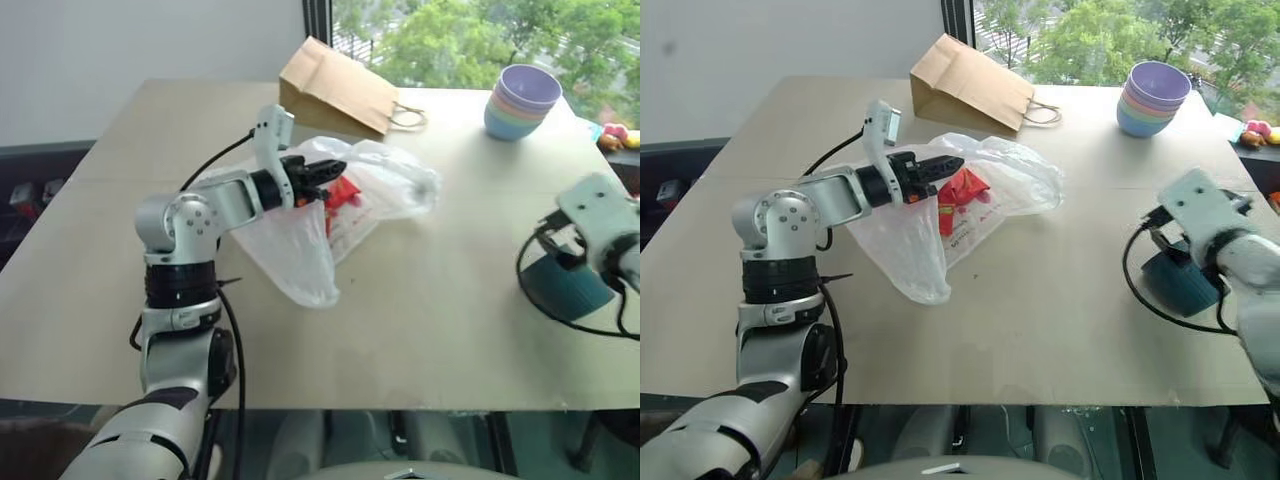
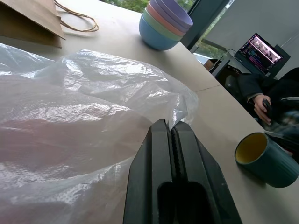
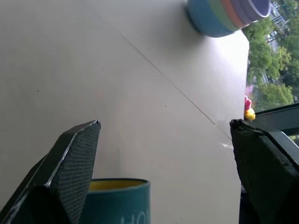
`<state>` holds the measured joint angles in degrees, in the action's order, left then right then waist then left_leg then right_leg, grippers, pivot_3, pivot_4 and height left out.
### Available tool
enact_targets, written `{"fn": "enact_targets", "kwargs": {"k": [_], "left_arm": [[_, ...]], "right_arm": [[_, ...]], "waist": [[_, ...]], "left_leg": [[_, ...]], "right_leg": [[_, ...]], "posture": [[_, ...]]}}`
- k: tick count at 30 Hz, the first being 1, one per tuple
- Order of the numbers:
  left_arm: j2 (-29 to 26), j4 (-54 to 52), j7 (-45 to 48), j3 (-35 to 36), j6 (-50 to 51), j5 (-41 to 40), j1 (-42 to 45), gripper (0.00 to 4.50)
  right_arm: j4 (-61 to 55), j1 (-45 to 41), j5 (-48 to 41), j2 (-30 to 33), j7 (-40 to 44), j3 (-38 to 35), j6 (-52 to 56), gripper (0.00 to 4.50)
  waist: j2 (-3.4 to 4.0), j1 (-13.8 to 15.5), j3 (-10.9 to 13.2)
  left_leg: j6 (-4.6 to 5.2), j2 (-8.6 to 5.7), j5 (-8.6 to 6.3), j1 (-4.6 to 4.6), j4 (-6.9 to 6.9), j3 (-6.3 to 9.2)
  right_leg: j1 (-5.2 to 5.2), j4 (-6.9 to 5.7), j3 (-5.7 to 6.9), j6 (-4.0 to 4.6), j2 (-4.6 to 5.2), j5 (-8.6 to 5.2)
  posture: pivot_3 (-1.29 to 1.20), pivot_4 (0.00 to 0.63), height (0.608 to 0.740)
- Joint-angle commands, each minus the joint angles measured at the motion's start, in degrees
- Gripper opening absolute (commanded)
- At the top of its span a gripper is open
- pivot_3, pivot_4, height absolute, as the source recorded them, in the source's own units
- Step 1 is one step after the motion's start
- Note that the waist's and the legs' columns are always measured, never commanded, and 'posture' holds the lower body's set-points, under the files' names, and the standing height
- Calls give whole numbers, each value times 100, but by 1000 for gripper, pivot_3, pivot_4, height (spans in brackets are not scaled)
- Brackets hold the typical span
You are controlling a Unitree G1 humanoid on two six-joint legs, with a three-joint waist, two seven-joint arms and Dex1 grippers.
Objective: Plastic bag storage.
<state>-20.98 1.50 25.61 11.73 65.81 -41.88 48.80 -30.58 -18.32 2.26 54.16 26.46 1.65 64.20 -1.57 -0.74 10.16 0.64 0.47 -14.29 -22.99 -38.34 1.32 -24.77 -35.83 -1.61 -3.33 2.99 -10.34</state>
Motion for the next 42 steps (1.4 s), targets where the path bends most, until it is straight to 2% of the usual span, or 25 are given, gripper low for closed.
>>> {"fn": "enact_targets", "kwargs": {"k": [1, 5, 9, 20, 24, 30, 31, 35, 38, 41, 42], "left_arm": [[-18, -357, -83, 146, -6, -120, -34, 0], [-21, -495, -186, 223, 71, -181, -128, 0], [-17, -506, -216, 222, 72, -206, -163, 0], [50, -113, 49, -60, -175, -61, 10, 0], [61, 14, 149, -158, -248, -23, 91, 0], [33, 135, 238, -193, -305, 43, 185, 0], [25, 144, 244, -190, -310, 48, 194, 0], [25, 200, 208, -111, -326, 49, 243, 0], [61, 279, 123, 72, -269, -46, 342, 0], [98, 364, 51, 316, -144, -225, 481, 0], [93, 394, 37, 402, -81, -306, 534, 0]], "right_arm": [[182, -251, 216, 376, 120, 402, 35, 4459], [-257, 87, 97, 836, 424, 315, 316, 4459], [-961, 788, 8, 1269, 623, -213, 843, 4459], [-2595, 2597, 285, 1561, 333, -1414, 2118, 4459], [-2810, 3215, 486, 1598, 51, -1556, 2110, 3217], [-2813, 3530, 629, 1570, -170, -1642, 1711, 280], [-2789, 3514, 660, 1586, -179, -1678, 1580, 40], [-2706, 2979, 540, 1406, -66, -1944, 1196, 40], [-2774, 1664, -105, 490, 146, -1920, 1234, 40], [-2777, 515, -665, -656, 170, -1547, 1125, 40], [-2733, 143, -864, -1281, 89, -1411, 1180, 40]], "waist": [[0, 12, 0], [3, 15, 1], [2, 37, 2], [1, 29, 0], [0, 37, 0], [0, 16, 0], [-1, 13, 0], [-1, -3, 0], [-14, -5, 7], [-20, -6, 12], [-23, -15, 13]], "left_leg": [[0, -1, 0, -4, 1, 2], [1, -1, -1, -8, 3, 6], [1, -4, -1, -16, 2, 15], [1, 0, -1, -2, -5, 12], [1, -3, -1, -4, -6, 10], [1, -1, -1, -1, -6, 9], [1, -1, -1, -1, -6, 9], [1, 0, -1, 0, -6, 8], [1, 5, -1, 1, -8, 11], [1, 7, -1, 1, -10, 16], [1, 7, -1, 2, -9, 17]], "right_leg": [[-3, 2, 2, 9, 1, 6], [-4, 6, 4, 5, 0, 4], [-4, 8, 14, -14, 4, -8], [3, -1, 13, -17, 1, -15], [4, 0, 11, -17, 3, -15], [4, 0, 11, -14, 2, -17], [4, 0, 11, -13, 2, -18], [4, 0, 11, -6, 1, -22], [6, 1, 12, -20, -4, -14], [8, -1, 13, -21, -10, -12], [9, -1, 13, -22, -10, -12]], "posture": [[0, 150, 740], [0, 150, 740], [0, 150, 740], [0, 150, 740], [0, 150, 740], [0, 150, 740], [0, 150, 740], [0, 150, 740], [0, 150, 740], [0, 150, 740], [0, 150, 740]]}}
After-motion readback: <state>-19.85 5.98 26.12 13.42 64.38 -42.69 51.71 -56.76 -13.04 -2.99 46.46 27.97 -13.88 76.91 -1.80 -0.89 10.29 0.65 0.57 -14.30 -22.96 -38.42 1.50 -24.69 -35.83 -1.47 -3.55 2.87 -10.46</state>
